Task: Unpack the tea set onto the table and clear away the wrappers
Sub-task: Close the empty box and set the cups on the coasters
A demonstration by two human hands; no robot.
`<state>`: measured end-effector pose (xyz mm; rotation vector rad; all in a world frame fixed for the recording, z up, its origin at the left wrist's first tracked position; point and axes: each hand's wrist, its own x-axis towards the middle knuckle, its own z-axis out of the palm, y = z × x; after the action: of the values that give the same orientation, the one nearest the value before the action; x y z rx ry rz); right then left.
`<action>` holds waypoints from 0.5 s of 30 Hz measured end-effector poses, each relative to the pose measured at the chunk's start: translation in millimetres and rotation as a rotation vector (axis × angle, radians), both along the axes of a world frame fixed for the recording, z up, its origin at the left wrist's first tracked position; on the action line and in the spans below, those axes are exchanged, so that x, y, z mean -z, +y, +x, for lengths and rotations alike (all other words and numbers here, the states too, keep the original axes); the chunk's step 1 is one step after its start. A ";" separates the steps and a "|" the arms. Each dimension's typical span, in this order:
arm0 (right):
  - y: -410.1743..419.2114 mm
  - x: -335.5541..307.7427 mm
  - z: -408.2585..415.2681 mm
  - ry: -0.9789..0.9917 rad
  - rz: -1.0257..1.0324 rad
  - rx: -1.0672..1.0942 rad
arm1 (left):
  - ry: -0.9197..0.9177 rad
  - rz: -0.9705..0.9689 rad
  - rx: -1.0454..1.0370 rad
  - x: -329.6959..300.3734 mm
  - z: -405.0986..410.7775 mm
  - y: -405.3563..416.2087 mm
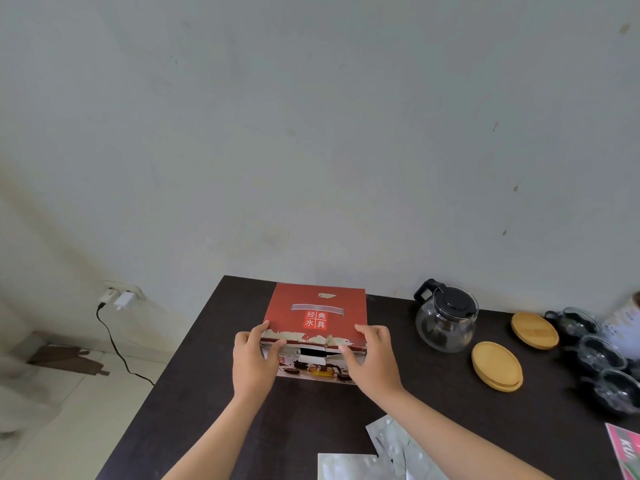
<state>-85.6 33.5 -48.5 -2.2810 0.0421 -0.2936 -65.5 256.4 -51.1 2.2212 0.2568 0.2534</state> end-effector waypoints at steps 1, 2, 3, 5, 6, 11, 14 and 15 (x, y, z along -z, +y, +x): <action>1.2 0.1 -0.9 0.003 -0.008 0.007 | 0.000 0.003 -0.002 -0.3 0.0 0.0; 2.3 0.6 -1.7 0.007 -0.014 0.015 | -0.004 0.008 0.001 -0.6 -0.1 0.3; 3.2 1.5 -2.7 0.012 -0.016 0.024 | -0.012 0.015 0.006 -0.6 0.0 0.7; 4.8 2.6 -4.5 0.027 -0.011 0.041 | -0.021 0.024 0.014 -1.2 -0.2 1.2; 5.6 2.6 -4.6 0.032 -0.008 0.046 | -0.022 0.023 0.015 -1.6 0.0 1.4; 7.8 0.7 -4.2 0.043 0.022 0.060 | -0.022 -0.046 -0.007 -4.1 0.3 -0.7; 7.9 -0.9 -4.0 0.049 0.022 0.063 | -0.003 -0.111 -0.037 -3.8 0.6 -3.1; 7.9 -1.2 -3.8 0.048 0.020 0.061 | 0.002 -0.114 -0.039 -3.2 0.9 -3.9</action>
<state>-89.3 41.4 -47.3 -2.2696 0.1392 -0.2690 -64.6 252.6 -47.9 2.1053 0.3090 0.2517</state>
